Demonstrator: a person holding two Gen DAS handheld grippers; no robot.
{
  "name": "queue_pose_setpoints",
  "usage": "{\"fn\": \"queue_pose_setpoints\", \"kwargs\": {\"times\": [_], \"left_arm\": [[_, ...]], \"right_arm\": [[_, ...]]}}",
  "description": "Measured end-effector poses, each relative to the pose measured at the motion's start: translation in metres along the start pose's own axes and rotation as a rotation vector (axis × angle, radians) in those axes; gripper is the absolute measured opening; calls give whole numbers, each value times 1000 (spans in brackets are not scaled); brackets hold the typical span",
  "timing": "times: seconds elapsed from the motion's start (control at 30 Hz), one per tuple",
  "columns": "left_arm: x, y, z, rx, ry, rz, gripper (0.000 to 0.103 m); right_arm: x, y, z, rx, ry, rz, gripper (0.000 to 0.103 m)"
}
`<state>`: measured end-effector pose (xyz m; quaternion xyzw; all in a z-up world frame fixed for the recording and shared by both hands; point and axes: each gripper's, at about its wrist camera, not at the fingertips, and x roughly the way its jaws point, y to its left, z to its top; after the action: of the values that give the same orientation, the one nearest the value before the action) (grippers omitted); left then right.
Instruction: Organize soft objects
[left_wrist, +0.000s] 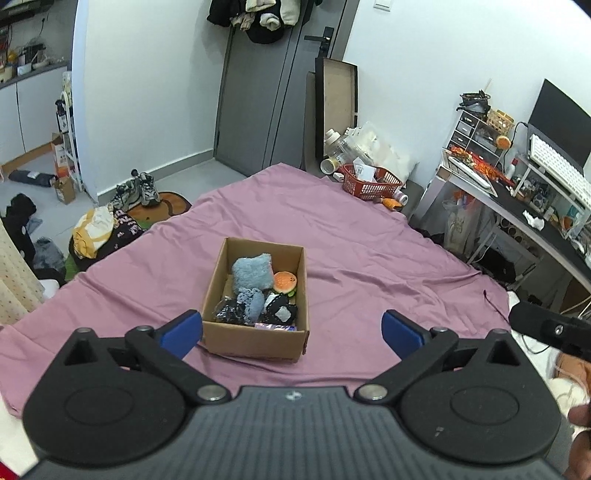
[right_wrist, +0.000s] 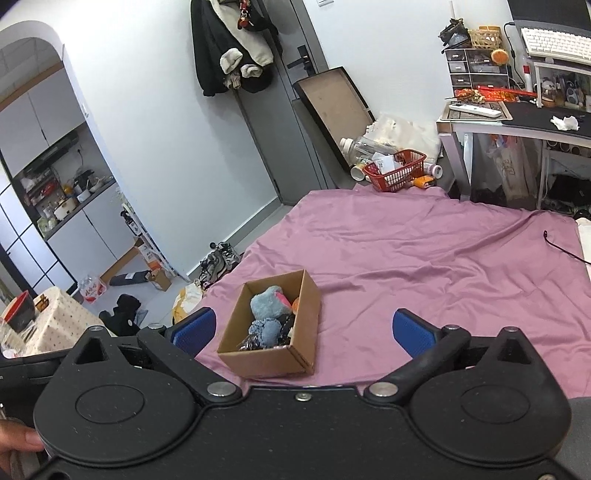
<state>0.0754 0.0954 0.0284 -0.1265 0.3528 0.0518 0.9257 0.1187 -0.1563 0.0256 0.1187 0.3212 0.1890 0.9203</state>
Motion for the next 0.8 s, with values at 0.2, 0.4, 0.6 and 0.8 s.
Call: {"fn": "queue_pose_setpoints", "kwargs": {"times": [0.2, 0.4, 0.6, 0.8], "left_arm": [[-15, -1, -11, 27, 4, 10, 103], [-31, -5, -20, 82, -4, 34, 103], [-42, -3, -24, 90, -18, 53, 103], [-51, 0, -22, 93, -28, 71, 103]], "right_arm": [[-16, 8, -9, -28, -7, -5, 103], [-26, 13, -13, -43, -7, -4, 103], [-30, 21, -17, -78, 21, -21, 103], [-36, 26, -18, -100, 18, -45, 103]]}}
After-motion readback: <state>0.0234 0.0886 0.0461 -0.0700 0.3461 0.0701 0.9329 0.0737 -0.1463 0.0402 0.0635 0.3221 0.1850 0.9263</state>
